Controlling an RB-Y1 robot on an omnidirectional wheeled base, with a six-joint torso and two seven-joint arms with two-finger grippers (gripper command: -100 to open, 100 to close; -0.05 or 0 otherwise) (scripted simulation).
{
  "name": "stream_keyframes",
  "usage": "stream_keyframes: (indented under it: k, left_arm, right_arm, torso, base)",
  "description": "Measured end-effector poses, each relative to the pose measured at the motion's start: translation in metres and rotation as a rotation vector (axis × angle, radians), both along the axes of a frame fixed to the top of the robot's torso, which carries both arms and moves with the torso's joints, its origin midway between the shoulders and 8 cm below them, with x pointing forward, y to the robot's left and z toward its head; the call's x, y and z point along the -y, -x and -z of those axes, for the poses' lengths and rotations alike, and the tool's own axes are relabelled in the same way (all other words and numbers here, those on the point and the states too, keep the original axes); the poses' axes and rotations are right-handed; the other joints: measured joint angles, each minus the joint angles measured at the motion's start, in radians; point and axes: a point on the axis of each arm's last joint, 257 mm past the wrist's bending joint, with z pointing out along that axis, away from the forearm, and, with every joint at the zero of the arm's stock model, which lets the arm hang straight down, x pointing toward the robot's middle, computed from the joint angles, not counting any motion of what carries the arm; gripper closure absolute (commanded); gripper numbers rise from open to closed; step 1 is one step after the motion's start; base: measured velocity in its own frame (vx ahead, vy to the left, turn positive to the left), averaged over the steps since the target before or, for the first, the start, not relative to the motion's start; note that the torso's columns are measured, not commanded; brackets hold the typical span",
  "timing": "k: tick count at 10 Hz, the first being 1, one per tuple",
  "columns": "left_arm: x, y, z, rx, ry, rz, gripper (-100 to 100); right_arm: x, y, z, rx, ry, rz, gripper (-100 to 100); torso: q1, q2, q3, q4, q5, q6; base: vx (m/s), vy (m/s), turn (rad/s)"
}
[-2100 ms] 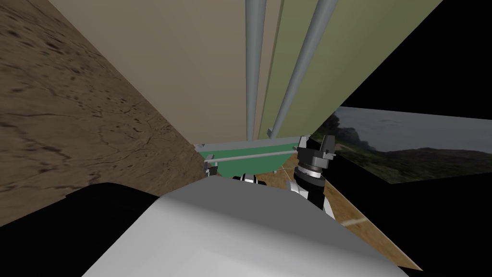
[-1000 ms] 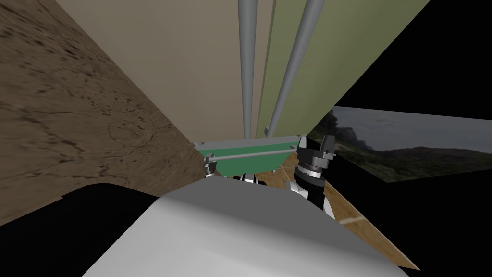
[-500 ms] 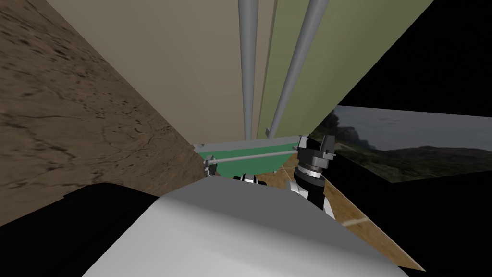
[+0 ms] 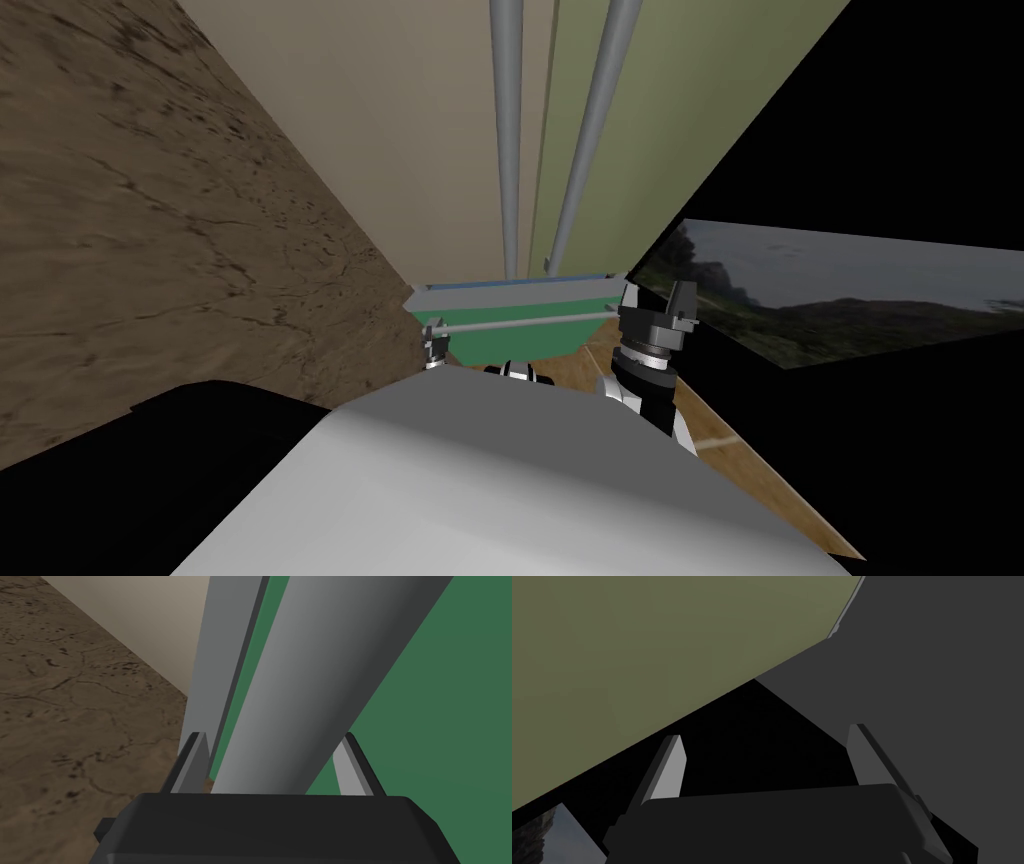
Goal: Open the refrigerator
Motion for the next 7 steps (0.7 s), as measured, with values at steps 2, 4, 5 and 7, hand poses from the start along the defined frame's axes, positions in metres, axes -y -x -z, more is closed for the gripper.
stream_keyframes:
  k: [2, 4, 5, 7]
  left_arm:
    - [-0.005, -0.003, 0.002, -0.018, 0.006, 0.002, 100]
    - [-0.006, 0.002, 0.0, -0.012, 0.005, 0.011, 100]
    - [-0.008, 0.004, -0.002, -0.011, 0.004, 0.014, 100]
    - [-0.008, 0.009, 0.001, -0.021, 0.007, 0.015, 100]
  right_arm:
    - [0.0, 0.0, 0.0, 0.0, 0.0, 0.0, 0]
    - [0.0, 0.0, 0.0, 0.0, 0.0, 0.0, 0]
    - [0.0, 0.0, 0.0, 0.0, 0.0, 0.0, 0]
    - [0.0, 0.0, 0.0, 0.0, 0.0, 0.0, 0]
  torso:
    - [0.001, -0.006, -0.003, 0.0, -0.001, 0.001]
    - [0.0, 0.002, 0.001, 0.0, 0.0, -0.001]
    - [-0.001, 0.002, 0.002, 0.001, 0.0, -0.001]
    - [-0.001, -0.003, -0.002, -0.001, 0.0, 0.001]
  base:
    - [-0.1, -0.036, 0.015]
    - [-0.183, -0.084, 0.041]
    - [-0.087, -0.046, 0.02]
    - [-0.144, -0.059, 0.041]
